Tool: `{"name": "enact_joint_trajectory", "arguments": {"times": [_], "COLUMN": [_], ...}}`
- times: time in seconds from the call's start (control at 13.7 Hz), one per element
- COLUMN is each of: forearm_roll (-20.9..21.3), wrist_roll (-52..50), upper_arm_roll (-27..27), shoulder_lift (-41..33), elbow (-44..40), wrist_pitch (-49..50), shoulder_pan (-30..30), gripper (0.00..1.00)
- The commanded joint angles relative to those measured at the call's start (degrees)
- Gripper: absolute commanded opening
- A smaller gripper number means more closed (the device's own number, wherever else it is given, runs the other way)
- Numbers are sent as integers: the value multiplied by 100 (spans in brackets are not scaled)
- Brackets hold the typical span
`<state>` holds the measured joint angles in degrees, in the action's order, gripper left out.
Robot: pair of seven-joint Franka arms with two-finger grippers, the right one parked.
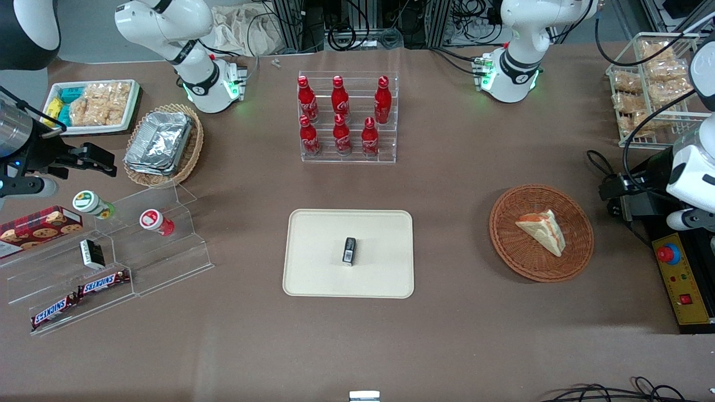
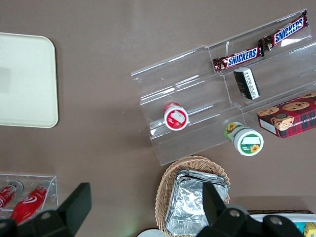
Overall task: Place sandwich from basket to tray
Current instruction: 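Lower the open left gripper onto the wrapped sandwich in the basket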
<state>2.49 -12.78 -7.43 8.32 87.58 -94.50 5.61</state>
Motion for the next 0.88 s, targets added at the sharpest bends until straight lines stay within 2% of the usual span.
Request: {"name": "enact_joint_trajectory", "arguments": {"times": [0.0, 0.29, 0.44, 0.58, 0.8], "forearm_roll": [-47, 6, 6, 15, 41], "wrist_roll": [109, -118, -940, -1977, -3079], "upper_arm_roll": [-13, -13, -13, -13, -13], "shoulder_lift": [161, 433, 451, 347, 451], "elbow": [-189, -110, 328, 1178, 1814], "wrist_pitch": [178, 178, -180, -1135, -2052], "shoulder_pan": [28, 19, 10, -16, -25], "gripper": [100, 99, 98, 99, 100]}}
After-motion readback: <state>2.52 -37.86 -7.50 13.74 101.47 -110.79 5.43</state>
